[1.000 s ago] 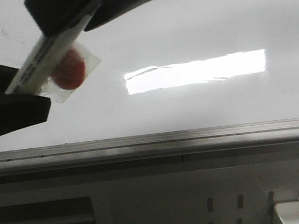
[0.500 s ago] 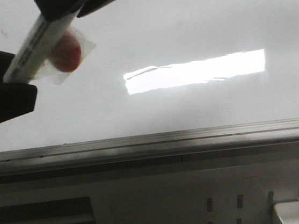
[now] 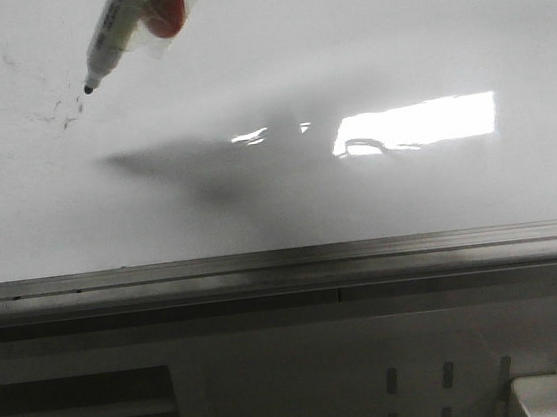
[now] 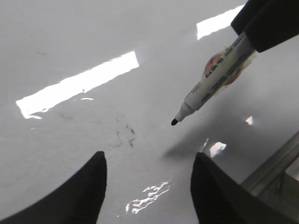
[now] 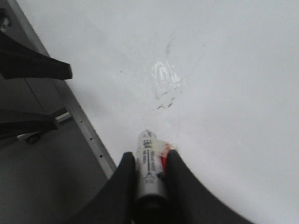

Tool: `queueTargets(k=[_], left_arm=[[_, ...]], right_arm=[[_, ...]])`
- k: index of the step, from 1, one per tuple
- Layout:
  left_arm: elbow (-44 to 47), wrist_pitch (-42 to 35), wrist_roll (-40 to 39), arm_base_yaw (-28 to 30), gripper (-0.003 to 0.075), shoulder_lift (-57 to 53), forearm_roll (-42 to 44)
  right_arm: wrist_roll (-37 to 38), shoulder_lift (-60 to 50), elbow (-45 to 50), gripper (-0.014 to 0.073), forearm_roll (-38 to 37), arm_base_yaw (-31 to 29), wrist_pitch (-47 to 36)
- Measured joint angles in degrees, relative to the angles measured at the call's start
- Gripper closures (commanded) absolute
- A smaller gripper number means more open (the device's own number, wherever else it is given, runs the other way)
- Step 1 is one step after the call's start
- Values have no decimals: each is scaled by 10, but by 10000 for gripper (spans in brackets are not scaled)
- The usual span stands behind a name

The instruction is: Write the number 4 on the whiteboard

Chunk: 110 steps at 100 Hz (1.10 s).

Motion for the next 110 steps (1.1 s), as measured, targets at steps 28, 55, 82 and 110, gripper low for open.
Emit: queueTargets(k=[28, 55, 82, 110], left_arm=[[0, 5, 0, 31, 343, 0, -4], [0, 6, 0, 31, 343, 0, -4], [0, 7, 0, 32, 343, 0, -4], [0, 7, 0, 32, 344, 0, -4]], right_arm=[[0, 37, -40, 658, -22, -31, -3], [0, 67, -41, 658, -26, -38, -13], [0, 68, -5, 658, -9, -14, -26], [0, 56, -3, 658, 2, -34, -10]])
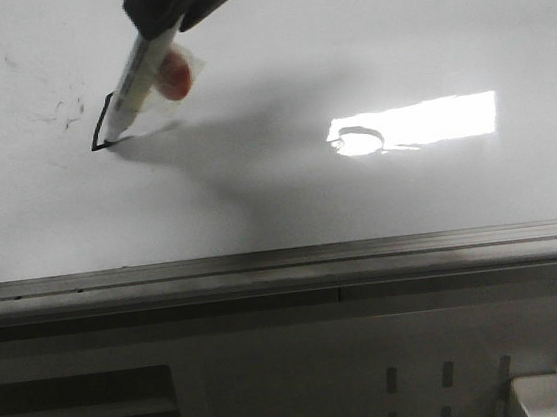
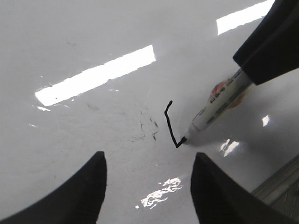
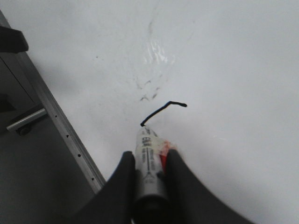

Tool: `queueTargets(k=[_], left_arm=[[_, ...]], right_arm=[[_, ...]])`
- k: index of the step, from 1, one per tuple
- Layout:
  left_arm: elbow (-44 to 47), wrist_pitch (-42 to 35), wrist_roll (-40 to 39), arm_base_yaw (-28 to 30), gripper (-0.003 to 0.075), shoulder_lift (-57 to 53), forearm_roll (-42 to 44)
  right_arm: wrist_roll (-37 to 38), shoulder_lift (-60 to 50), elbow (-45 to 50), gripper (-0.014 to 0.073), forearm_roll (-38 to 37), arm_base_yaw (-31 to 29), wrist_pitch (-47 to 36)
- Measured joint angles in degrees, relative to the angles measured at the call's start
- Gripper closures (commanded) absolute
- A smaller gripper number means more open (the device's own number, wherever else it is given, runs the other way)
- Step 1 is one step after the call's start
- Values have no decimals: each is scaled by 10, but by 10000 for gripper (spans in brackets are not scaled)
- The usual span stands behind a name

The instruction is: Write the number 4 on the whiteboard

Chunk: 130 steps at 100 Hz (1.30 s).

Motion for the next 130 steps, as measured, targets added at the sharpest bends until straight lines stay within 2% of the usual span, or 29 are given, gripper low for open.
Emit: queueTargets(k=[37, 52, 70, 91, 119, 130], left_arm=[[0, 0, 0, 0, 344, 0, 0], [0, -1, 0, 0, 344, 0, 0], [0, -2, 0, 0, 344, 0, 0], [0, -2, 0, 0, 344, 0, 0], [0, -2, 0, 0, 344, 0, 0], [0, -2, 0, 0, 344, 0, 0]], right_arm=[[3, -88, 62, 658, 14, -73, 50], [3, -90, 54, 658, 13, -65, 55], [1, -80, -2, 658, -8, -31, 66], [0, -47, -48, 658, -22, -28, 63], [0, -12, -46, 658, -23, -30, 36], [0, -12, -20, 658, 2, -28, 36]])
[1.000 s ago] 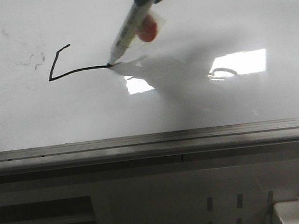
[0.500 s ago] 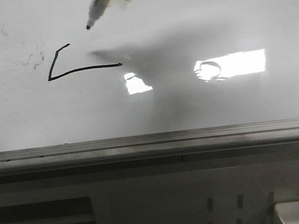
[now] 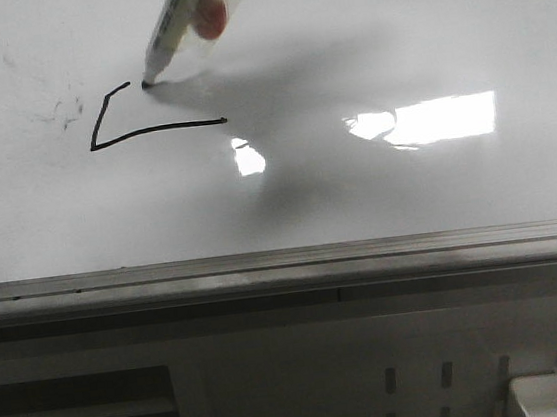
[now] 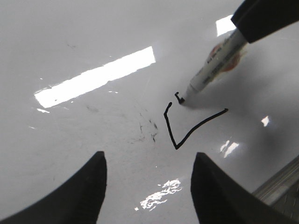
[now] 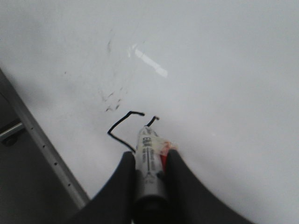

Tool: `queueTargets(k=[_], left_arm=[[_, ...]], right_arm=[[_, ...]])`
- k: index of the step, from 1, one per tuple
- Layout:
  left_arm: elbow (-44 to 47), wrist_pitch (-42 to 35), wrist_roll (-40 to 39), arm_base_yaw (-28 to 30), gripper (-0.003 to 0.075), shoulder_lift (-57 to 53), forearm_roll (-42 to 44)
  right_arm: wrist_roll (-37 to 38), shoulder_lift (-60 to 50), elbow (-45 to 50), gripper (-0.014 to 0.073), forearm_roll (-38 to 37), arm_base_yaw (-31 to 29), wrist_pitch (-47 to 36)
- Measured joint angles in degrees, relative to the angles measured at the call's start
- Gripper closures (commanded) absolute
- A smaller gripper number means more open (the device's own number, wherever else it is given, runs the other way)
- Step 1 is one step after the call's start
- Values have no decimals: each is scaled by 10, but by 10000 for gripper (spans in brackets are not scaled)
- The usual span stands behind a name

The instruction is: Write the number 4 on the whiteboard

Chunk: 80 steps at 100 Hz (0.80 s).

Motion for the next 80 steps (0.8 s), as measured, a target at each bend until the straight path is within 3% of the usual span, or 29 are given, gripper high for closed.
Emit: queueTargets(k=[28, 45, 62, 80], left_arm=[[0, 0, 0, 0, 344, 0, 5], [0, -6, 0, -1, 344, 0, 68], [0, -36, 0, -51, 345, 22, 173], [-9, -52, 0, -94, 346, 95, 188]], right_arm=[[0, -6, 94, 658, 55, 39, -22], [0, -13, 89, 658, 52, 47, -19], [-1, -16, 50, 658, 30, 67, 36], [-3, -16, 18, 658, 29, 107, 54]])
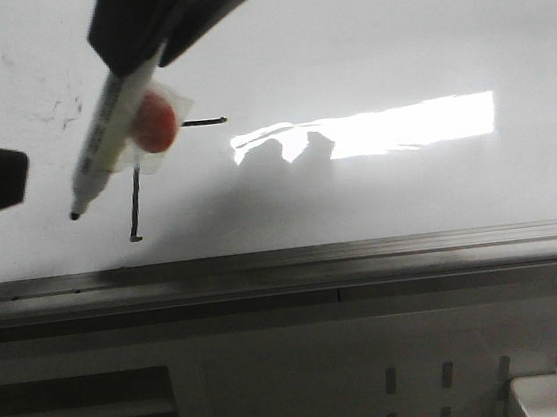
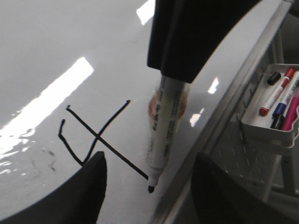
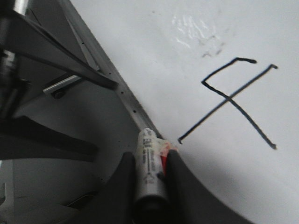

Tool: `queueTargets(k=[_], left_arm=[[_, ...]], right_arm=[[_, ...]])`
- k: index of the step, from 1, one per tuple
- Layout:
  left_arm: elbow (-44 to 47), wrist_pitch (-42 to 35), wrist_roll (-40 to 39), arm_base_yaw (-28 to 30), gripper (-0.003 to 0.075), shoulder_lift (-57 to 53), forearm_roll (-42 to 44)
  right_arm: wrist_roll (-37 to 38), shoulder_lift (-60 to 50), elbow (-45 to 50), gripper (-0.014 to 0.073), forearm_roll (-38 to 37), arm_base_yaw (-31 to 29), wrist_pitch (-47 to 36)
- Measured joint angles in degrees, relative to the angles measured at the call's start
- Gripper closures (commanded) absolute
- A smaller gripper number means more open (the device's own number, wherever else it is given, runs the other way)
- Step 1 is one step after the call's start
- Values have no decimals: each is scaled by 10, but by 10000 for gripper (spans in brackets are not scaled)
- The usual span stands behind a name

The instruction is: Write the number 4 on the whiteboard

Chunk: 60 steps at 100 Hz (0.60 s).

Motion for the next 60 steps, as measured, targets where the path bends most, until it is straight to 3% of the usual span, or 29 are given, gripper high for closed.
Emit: queueTargets(k=[24, 31, 41, 55, 60], left_arm=[[-33, -33, 0, -1, 369, 75, -3], [-36, -40, 0, -1, 480, 89, -3], [-36, -45, 0, -1, 739, 95, -2], [-36, -49, 6, -2, 741, 95, 13], [-36, -49, 7, -2, 741, 97, 14]], right_arm=[[-1, -1, -3, 658, -1, 18, 11], [-1, -1, -3, 658, -1, 18, 11], [-3, -1, -3, 658, -4, 18, 7], [-4, -1, -6, 652, -6, 18, 2], [-4, -1, -6, 590, -6, 18, 2]])
